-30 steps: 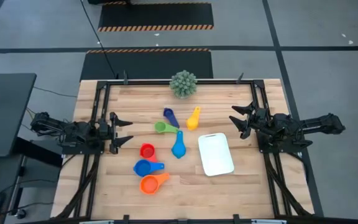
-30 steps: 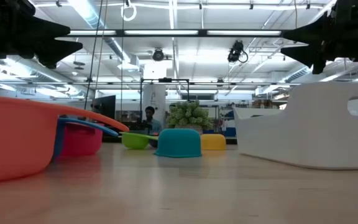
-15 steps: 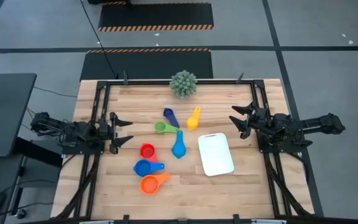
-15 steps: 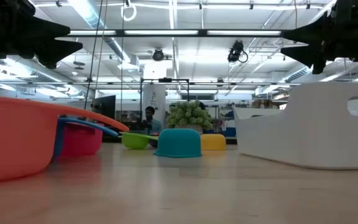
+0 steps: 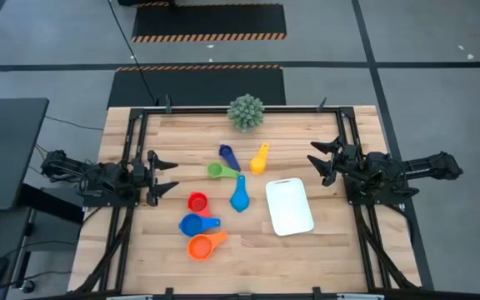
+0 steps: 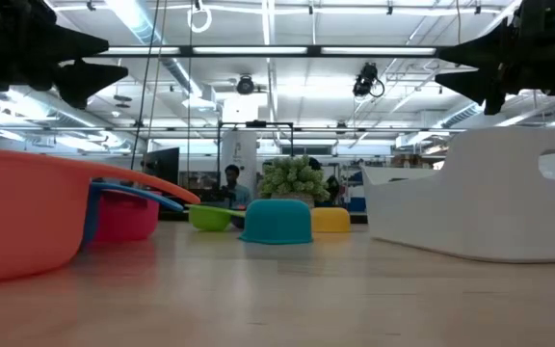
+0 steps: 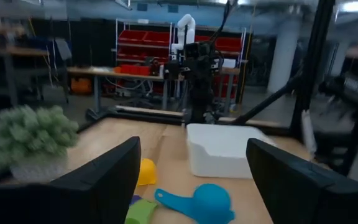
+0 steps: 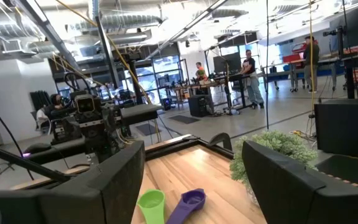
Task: Nest measuring cups in basket
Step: Stack the blue measuring cup into the orange measuring cup
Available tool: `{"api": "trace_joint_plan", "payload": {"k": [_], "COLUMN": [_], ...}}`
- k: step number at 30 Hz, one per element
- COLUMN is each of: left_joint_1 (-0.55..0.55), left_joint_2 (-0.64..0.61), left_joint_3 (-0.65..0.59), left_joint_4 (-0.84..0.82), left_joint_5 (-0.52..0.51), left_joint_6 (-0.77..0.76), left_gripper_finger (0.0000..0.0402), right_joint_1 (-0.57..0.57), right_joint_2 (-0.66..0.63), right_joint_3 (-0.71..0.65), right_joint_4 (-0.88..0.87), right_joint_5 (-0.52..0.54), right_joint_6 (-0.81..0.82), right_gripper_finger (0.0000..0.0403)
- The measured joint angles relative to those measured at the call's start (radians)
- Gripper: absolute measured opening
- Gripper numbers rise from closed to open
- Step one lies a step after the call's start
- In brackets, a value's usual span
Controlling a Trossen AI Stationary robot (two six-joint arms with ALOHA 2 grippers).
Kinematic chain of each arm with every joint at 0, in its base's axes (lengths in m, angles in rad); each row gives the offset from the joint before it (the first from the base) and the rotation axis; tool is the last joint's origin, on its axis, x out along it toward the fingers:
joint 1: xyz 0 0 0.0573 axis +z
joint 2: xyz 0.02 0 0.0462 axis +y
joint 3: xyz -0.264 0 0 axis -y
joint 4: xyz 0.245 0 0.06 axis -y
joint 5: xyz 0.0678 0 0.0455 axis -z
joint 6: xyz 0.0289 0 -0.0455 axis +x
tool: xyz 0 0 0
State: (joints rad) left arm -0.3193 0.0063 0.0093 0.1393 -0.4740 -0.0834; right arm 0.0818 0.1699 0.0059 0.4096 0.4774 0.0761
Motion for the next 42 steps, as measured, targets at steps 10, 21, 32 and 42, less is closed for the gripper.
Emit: {"api": "trace_joint_plan", "payload": {"k": [10,21,32,42], "left_joint_1": [0.000,0.002,0.002,0.001], "left_joint_2": [0.000,0.000,0.000,0.131], "left_joint_3": [0.000,0.000,0.000,0.001], "left_joint_4": [0.047,0.071,0.068,0.148], "left_joint_5": [0.000,-0.043,-0.068,0.091], "left_joint_6": [-0.165,-0.190,-0.154,-0.187], "left_gripper_finger": [0.0298,0.0298,0.0298,0.0298], "right_joint_1": [0.000,0.000,0.000,0.000], "right_joint_2": [0.000,0.000,0.000,0.022], "right_joint_3": [0.000,0.000,0.000,0.011], "right_joint_4": [0.014,0.090,0.091,0.082], "right_joint_5": [0.000,0.016,-0.033,-0.195], "right_joint_6": [0.000,0.034,0.037,0.031], "right_gripper_finger": [0.0277,0.0277,0.0277,0.0277]}}
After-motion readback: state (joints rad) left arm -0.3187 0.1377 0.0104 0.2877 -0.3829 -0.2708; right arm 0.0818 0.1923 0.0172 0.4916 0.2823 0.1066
